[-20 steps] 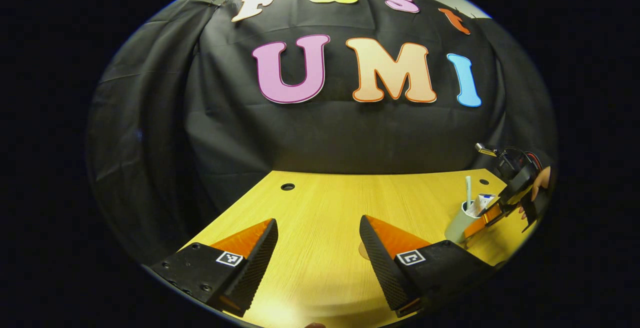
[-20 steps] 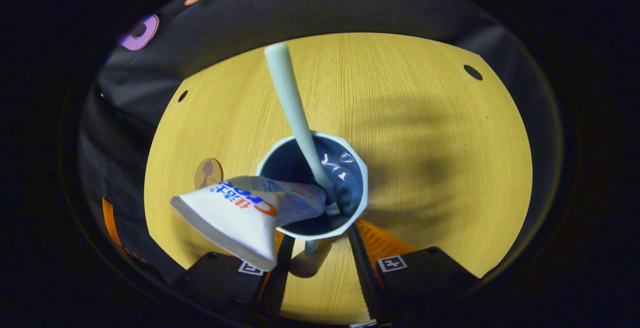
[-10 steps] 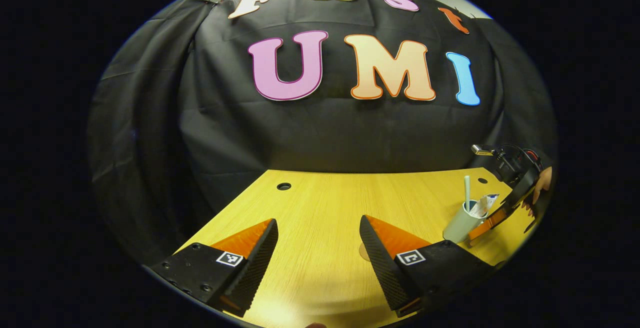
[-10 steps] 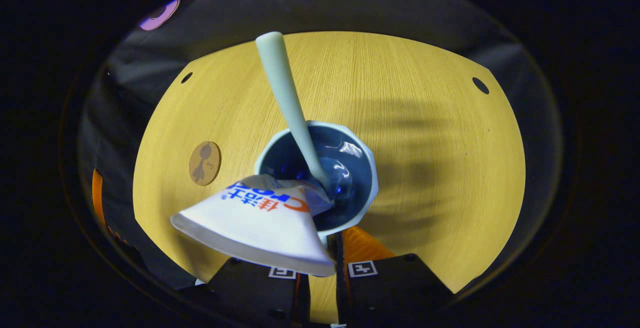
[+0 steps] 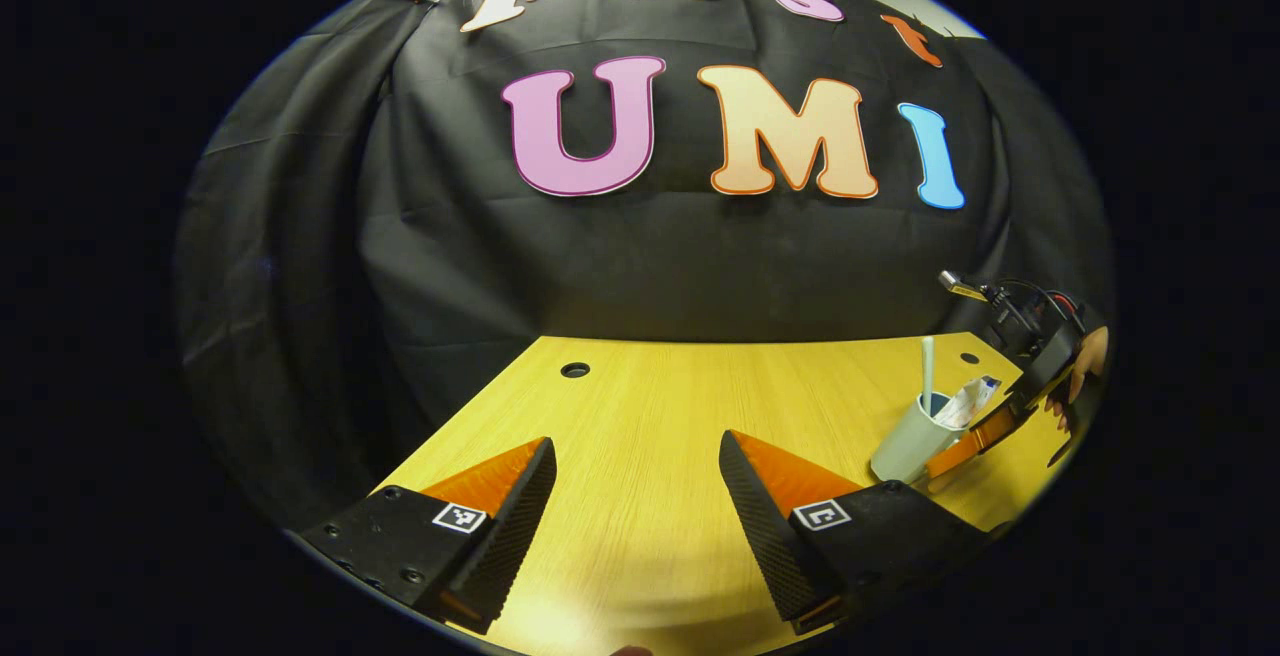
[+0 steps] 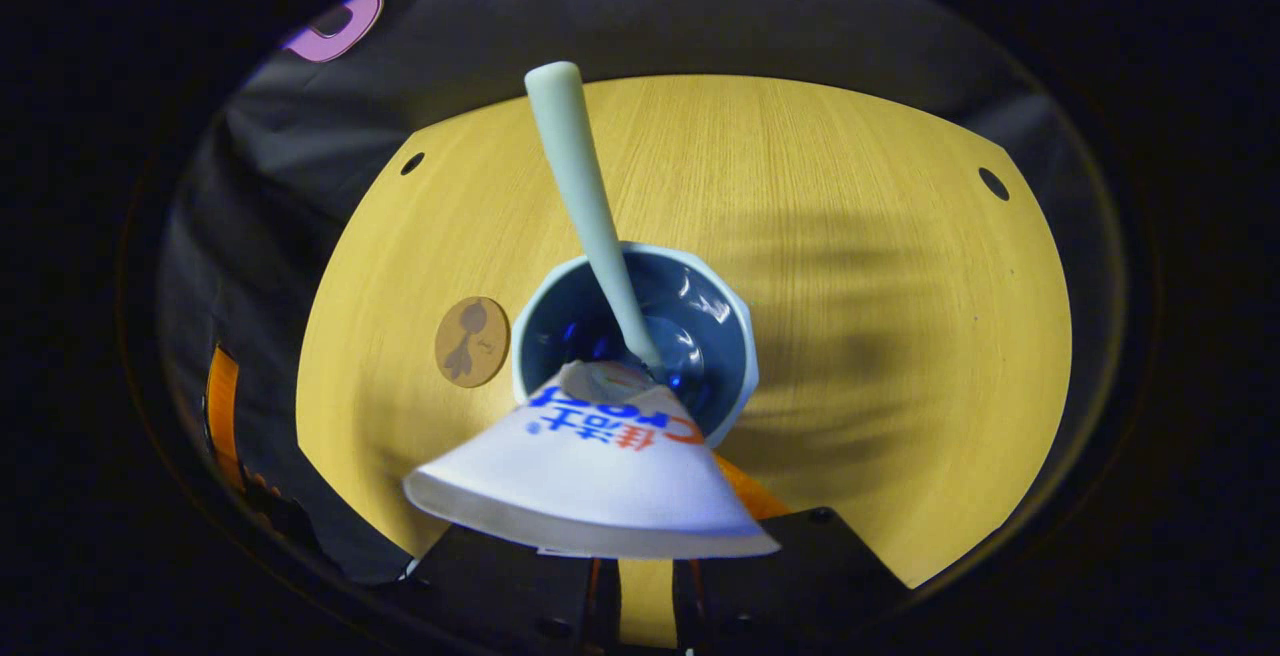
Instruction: Put the toothbrush and toothpaste on the desktop into the cup, then pick up the cup and place it on the coaster on the desktop.
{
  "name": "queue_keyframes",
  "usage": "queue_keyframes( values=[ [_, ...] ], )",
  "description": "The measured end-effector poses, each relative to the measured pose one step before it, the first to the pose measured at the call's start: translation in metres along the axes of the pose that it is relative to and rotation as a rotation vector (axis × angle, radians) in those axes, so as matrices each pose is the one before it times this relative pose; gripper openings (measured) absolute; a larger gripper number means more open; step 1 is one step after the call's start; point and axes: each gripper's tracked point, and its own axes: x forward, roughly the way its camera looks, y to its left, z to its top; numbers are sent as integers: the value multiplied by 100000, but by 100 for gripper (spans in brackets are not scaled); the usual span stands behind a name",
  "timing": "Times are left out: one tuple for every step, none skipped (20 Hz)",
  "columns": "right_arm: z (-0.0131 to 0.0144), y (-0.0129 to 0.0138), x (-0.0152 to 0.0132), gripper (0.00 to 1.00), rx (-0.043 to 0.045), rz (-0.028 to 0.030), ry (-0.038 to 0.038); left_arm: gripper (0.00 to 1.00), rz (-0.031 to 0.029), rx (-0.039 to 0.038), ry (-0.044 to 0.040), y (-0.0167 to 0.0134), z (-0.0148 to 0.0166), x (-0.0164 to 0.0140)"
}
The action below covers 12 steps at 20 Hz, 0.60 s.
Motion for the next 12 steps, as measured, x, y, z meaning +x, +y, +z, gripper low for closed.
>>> queue_keyframes(
  values=[
    [61, 525, 124, 21, -495, 862, 106, 95, -13, -48, -42, 267, 8, 79],
    [94, 675, 138, 20, -781, 725, -160, 95, 130, -68, 4, 410, 59, 3],
    [219, 722, -17, 19, -481, 532, -49, 95, 76, -204, 53, 264, -123, 136],
    [70, 600, 112, 23, -940, 585, -76, 95, 320, -69, -256, 489, 153, -125],
    [96, 568, 161, 19, -450, 515, 41, 95, 397, -51, -107, 489, -121, -194],
    [120, 384, 24, 19, -624, 563, 14, 95, 428, -14, -4, 537, 18, 35],
    [18, 844, 264, 23, -658, 524, 33, 95, 328, -118, 116, 566, -190, -50],
    [149, 740, 228, 23, -588, 273, -55, 94, 401, 21, 235, 545, -119, 52],
    [146, 875, 271, 23, -574, 378, 88, 95, 420, 127, 133, 447, -38, 10],
    [135, 709, 233, 19, -337, 414, 7, 95, 274, -71, 17, 549, -42, 118],
    [234, 845, 242, 23, -60, 452, -72, 95, 320, -65, 63, 528, -75, 87],
    [227, 728, 251, 23, -51, 642, 81, 95, 386, 117, 118, 575, -111, 45]
  ],
)
